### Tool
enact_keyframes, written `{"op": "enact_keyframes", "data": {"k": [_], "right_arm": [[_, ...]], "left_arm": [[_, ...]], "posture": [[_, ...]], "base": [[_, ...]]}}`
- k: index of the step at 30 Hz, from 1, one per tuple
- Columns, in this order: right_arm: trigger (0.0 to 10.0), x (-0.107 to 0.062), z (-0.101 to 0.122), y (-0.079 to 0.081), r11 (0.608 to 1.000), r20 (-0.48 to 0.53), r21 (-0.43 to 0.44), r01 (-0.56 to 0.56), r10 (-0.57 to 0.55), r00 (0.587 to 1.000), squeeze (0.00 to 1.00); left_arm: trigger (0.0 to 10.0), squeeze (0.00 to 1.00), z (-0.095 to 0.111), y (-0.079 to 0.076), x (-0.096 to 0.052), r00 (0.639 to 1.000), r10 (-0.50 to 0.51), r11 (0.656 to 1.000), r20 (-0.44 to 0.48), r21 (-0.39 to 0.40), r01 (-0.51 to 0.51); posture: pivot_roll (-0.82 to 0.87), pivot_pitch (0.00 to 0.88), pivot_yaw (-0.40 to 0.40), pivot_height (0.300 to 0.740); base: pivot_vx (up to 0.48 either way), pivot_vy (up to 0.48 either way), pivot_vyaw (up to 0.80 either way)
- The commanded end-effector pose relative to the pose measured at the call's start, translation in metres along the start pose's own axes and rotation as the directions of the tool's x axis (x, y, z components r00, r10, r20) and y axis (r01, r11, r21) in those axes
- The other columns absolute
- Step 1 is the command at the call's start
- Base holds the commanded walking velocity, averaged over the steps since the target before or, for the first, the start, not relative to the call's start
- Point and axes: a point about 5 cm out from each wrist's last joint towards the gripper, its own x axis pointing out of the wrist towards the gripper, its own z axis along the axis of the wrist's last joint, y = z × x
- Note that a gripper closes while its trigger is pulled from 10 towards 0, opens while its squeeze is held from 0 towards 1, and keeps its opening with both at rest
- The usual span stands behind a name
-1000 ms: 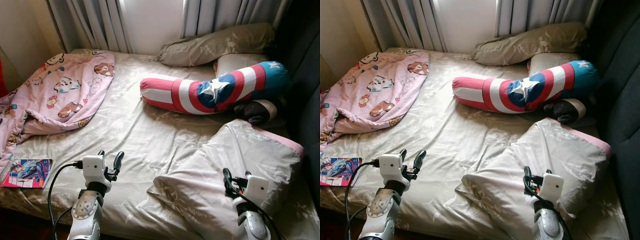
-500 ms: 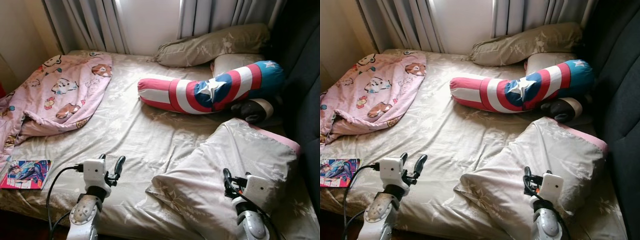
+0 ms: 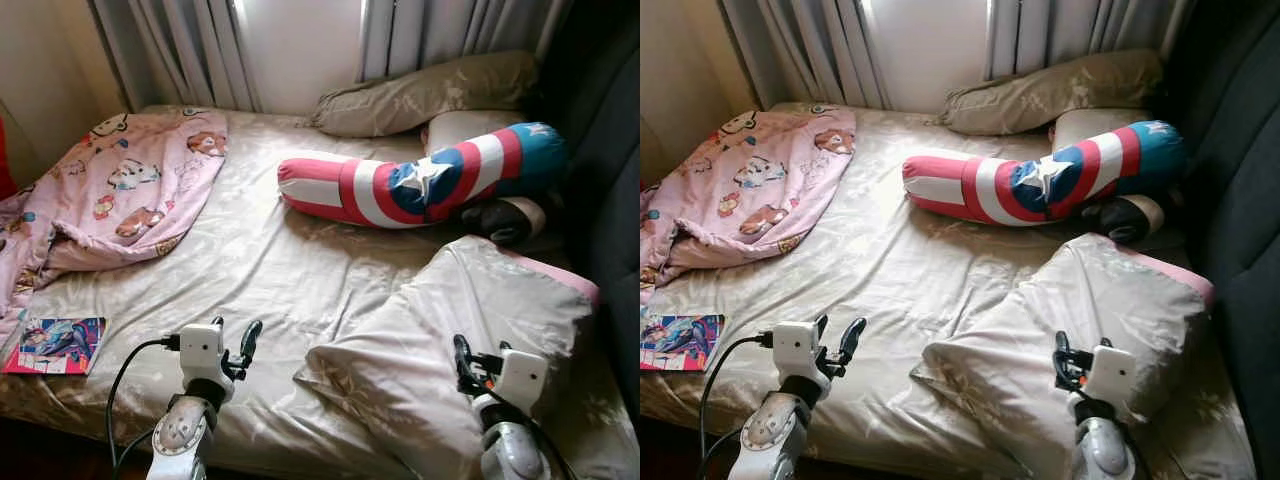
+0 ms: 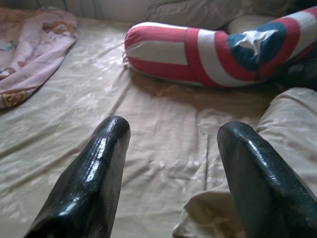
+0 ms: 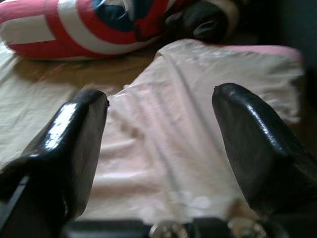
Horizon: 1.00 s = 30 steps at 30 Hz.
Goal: Clean up the room
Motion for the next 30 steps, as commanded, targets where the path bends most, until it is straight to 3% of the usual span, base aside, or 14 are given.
{"op": "enact_keyframes", "data": {"k": [1, 9, 21, 30], "right_arm": [[10.0, 0.002, 0.002, -0.001, 1.000, -0.007, 0.007, 0.006, -0.006, 1.000, 0.00], [10.0, 0.010, 0.010, 0.008, 0.999, 0.011, -0.009, -0.052, 0.052, 0.999, 0.00], [10.0, 0.003, 0.004, 0.008, 0.999, -0.005, 0.010, -0.041, 0.041, 0.999, 0.00], [10.0, 0.008, 0.001, 0.015, 0.997, -0.068, 0.005, -0.080, 0.081, 0.994, 0.00]], "left_arm": [[10.0, 0.00, 0.006, 0.002, 0.005, 1.000, 0.006, 1.000, 0.017, 0.010, -0.006], [10.0, 0.00, 0.016, 0.006, 0.004, 0.999, 0.004, 1.000, 0.043, 0.027, -0.005], [10.0, 0.00, 0.017, -0.001, 0.001, 0.999, -0.017, 1.000, 0.043, 0.020, 0.016], [10.0, 0.00, 0.020, 0.003, 0.000, 0.999, 0.001, 1.000, 0.045, 0.021, -0.002]], "posture": [[-0.05, 0.025, -0.024, 0.686], [-0.03, 0.052, -0.024, 0.666], [-0.02, 0.064, -0.015, 0.666], [-0.02, 0.085, -0.024, 0.657]], "base": [[0.000, 0.000, 0.00], [0.000, 0.000, 0.00], [0.000, 0.000, 0.00], [0.000, 0.000, 0.00]]}}
